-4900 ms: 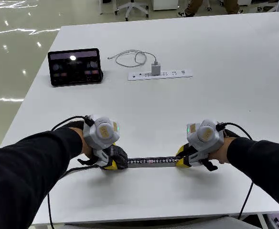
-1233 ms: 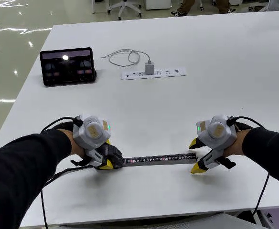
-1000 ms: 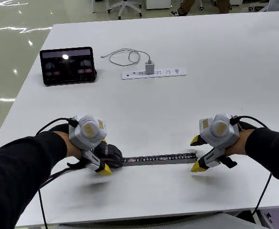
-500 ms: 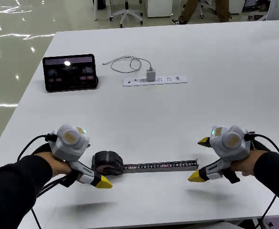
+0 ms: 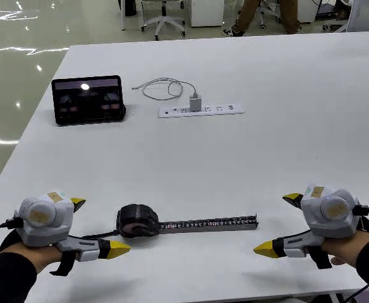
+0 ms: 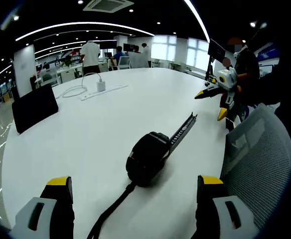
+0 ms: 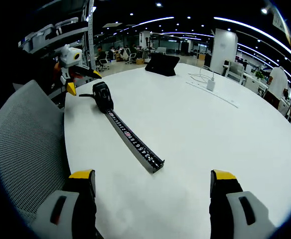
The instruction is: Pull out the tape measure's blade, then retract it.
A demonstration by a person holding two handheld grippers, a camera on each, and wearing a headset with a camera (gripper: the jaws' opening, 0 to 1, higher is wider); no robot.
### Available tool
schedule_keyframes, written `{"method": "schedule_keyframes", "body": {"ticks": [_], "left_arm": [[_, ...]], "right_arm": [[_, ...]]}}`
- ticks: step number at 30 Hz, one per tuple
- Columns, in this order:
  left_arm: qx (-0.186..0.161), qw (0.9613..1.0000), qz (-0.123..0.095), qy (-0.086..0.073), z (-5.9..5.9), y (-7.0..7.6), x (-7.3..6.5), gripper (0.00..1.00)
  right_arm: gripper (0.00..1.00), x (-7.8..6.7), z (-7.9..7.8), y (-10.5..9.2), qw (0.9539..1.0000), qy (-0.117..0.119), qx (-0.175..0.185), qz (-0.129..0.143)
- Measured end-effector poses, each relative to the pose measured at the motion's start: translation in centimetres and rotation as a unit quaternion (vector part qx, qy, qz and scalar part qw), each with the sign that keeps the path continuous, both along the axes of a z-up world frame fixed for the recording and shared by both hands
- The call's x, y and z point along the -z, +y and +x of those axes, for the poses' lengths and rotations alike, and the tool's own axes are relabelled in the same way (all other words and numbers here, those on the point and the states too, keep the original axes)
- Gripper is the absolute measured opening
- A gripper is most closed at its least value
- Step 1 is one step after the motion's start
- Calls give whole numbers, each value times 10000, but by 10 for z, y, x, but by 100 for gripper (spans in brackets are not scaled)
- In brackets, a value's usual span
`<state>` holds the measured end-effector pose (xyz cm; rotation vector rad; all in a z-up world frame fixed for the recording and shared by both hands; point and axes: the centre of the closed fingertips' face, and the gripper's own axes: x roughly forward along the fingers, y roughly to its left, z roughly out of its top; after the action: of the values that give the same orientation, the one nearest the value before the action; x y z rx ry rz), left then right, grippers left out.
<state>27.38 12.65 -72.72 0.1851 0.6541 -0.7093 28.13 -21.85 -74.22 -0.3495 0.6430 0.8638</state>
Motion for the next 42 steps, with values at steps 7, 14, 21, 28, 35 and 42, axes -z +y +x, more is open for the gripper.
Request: {"method": "schedule_keyframes", "body": {"ticks": [7,14,21,28,35,42], "left_arm": [[-241,9996,-151,-70,-16,18,-8,100],[-365,9992,-98,-159,-25,29,-17,100],[-424,9987,-218,-181,-31,36,-19,100],[-393,9989,-125,-221,-34,39,-23,100],[-422,9988,-153,-198,-34,37,-19,100],[-421,9988,-184,-190,-34,30,-15,100]], "right_arm": [[94,-14,-14,-24,9990,-191,360,198],[99,-12,-33,-42,9990,-122,362,236],[100,-13,-49,-50,9989,-189,370,236],[100,-13,-53,-61,9982,-181,513,243],[100,-15,-57,-61,9981,-226,540,195],[100,-19,-62,-59,9980,-211,566,197]]}}
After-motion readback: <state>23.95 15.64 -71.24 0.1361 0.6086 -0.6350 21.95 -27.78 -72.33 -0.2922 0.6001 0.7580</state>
